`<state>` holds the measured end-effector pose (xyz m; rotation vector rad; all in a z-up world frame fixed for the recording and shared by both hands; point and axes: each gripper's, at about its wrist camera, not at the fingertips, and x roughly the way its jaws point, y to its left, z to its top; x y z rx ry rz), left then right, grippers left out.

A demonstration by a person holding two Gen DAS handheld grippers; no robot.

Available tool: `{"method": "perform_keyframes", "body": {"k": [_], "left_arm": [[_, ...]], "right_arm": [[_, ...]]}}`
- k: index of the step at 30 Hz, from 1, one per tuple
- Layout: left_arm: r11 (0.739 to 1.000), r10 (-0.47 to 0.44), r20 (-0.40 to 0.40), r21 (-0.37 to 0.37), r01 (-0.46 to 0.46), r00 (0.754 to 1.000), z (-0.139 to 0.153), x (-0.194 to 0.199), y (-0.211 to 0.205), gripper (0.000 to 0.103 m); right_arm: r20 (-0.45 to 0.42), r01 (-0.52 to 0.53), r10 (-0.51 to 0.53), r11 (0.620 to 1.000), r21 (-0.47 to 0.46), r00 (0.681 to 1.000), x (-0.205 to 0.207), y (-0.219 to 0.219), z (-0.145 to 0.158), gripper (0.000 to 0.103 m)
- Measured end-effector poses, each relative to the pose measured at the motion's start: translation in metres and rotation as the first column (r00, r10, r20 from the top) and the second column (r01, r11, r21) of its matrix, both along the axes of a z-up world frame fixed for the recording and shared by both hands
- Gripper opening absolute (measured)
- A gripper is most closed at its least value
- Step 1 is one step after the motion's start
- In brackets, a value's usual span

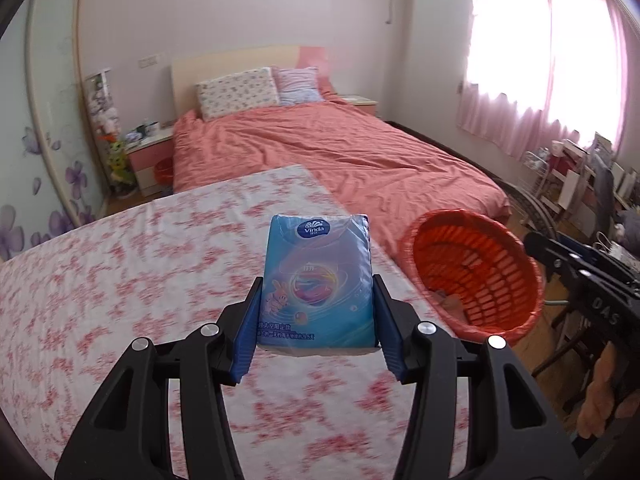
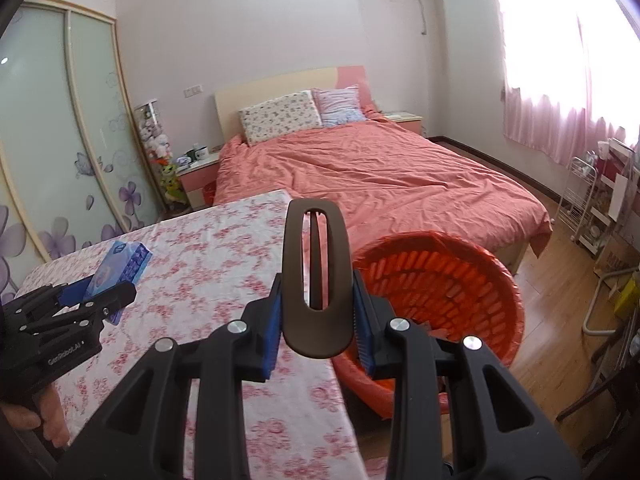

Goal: Collect trash
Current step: 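Carry the tissue pack and hair clip over the orange basket with both grippers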

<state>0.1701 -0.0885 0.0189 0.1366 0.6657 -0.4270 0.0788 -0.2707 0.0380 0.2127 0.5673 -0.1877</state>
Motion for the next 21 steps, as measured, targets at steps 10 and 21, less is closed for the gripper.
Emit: {"method": "perform_keyframes", "body": {"k": [10,21], "left_arm": [[0.986,-0.165,-0.028,-0.031,0.164,0.986,-0.01,-0.001,-0.085,0.052],[0.974,-0.228,-0.076,-0.022,0.227,0.971,-0.038,0.022,-0.149,0.053]], "right_arm": [[-0.008,0.089,-0.089,0.994,0.057,0.996,-0.007,-0.07,-0.019,0.031],[-0.015,0.132,-0.131,0.982,0.138,0.991,0.012,-0.131,-0.037,0.032]]}}
